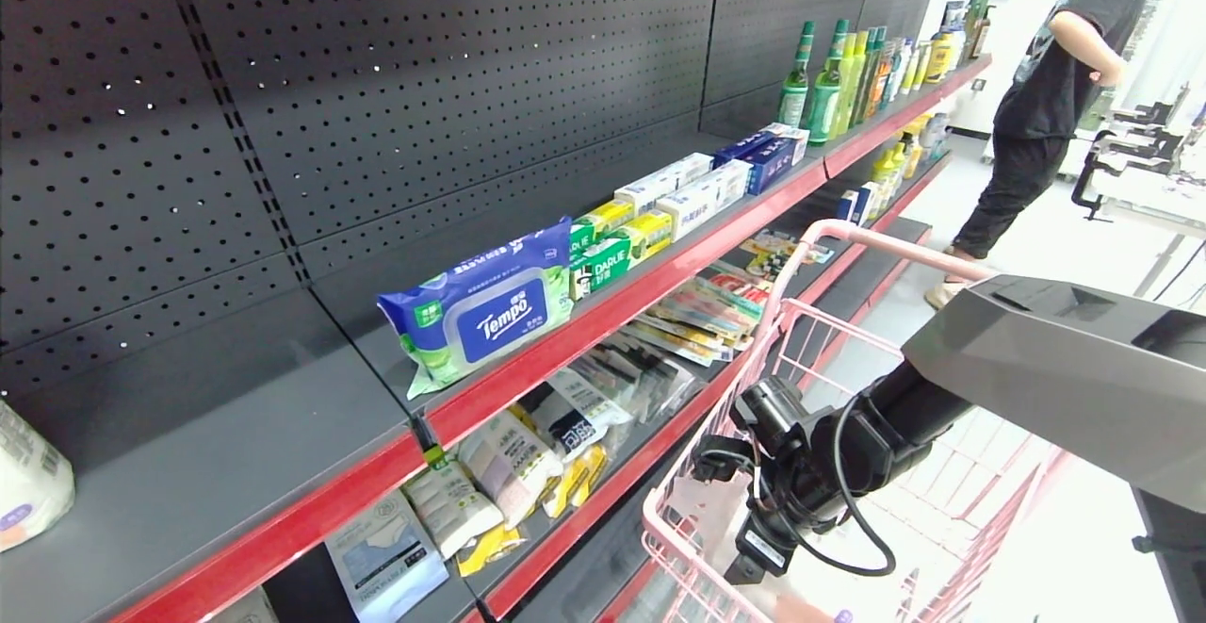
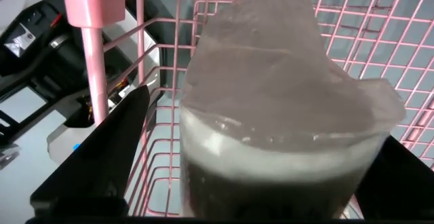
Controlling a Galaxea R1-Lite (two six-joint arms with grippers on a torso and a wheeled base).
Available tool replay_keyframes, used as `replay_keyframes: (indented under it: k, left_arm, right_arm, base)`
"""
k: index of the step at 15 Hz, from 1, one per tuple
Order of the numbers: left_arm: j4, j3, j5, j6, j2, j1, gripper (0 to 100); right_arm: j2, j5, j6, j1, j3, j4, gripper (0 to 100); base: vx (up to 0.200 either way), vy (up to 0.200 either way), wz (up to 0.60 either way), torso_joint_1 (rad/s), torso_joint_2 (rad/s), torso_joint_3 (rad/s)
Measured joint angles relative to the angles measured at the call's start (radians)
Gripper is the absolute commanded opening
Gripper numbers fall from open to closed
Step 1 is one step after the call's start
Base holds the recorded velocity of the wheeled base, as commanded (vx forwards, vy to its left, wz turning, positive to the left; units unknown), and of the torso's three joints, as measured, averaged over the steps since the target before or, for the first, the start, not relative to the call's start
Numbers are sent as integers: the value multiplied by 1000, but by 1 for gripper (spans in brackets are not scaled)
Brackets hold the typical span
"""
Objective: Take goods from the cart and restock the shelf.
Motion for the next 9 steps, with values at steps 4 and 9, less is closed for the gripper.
replay_keyframes:
  k: [4, 9]
  left_arm:
    - [0, 0, 0, 1, 0, 0, 100]
    - [0, 0, 0, 2, 0, 1, 100]
  right_arm:
    - [0, -2, 0, 0, 1, 0, 100]
    - [0, -2, 0, 1, 4, 0, 100]
  base:
    - [0, 0, 0, 0, 0, 0]
    - [0, 0, 0, 0, 0, 0]
